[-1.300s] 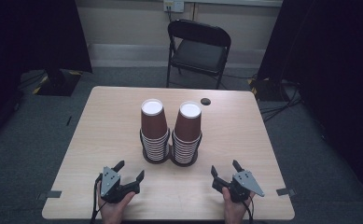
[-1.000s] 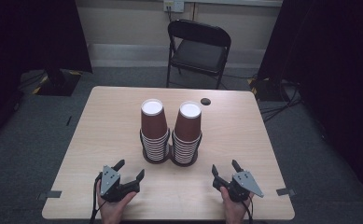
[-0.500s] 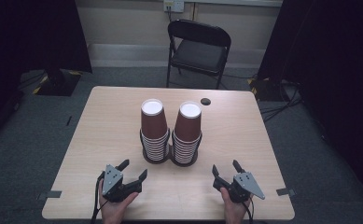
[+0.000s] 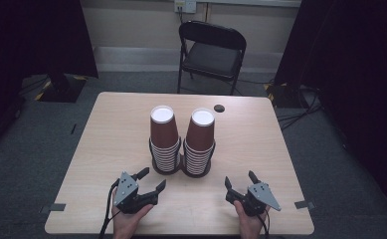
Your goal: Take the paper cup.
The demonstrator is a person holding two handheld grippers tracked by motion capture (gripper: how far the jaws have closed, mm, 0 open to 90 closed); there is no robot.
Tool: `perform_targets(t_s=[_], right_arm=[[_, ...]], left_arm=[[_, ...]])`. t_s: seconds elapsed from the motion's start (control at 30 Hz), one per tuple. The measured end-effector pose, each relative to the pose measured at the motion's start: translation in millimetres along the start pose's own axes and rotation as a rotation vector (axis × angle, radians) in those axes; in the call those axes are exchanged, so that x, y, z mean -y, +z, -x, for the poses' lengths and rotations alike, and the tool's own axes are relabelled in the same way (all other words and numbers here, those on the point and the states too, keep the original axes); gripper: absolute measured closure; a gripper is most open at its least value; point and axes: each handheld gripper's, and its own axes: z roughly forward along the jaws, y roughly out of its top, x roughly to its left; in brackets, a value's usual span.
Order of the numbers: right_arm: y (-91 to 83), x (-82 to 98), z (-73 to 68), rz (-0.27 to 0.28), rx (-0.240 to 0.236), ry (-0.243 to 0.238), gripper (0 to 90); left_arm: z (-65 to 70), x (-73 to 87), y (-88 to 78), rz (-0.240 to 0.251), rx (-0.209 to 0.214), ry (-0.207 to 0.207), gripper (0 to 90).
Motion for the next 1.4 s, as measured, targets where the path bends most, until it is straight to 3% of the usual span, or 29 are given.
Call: perform_targets(t_s=[0.17, 0.4, 0.6, 0.93, 1.03, 1.4], right_arm=[[0.7, -0.3, -0.2, -0.007, -0.005, -0.004, 13.4], [1.4, -0.8, 3.5, -0.027, -0.026, 0.03, 13.3], [-1.2, 0.2, 2.0, -0.003, -0.031, 0.014, 13.2], [-1.9, 0.5, 1.9, 0.005, -0.041, 0.007, 13.3], [-1.9, 0.6, 2.3, 0.007, -0.041, 0.013, 13.3], [-1.8, 0.5, 3.0, 0.007, -0.043, 0.017, 13.4]], left_arm=[[6.7, -6.4, 3.4, -0.001, 0.002, 0.023, 24.8], [13.1, -15.0, 10.1, 0.0, 0.044, 0.041, 17.7], [16.7, -25.4, 15.8, -0.004, 0.084, 0.065, 17.4], [24.7, -46.0, 19.7, 0.009, 0.104, 0.097, 16.9], [29.1, -54.8, 22.9, 0.013, 0.105, 0.125, 17.0], [26.2, -68.1, 33.1, 0.022, 0.106, 0.094, 17.0]])
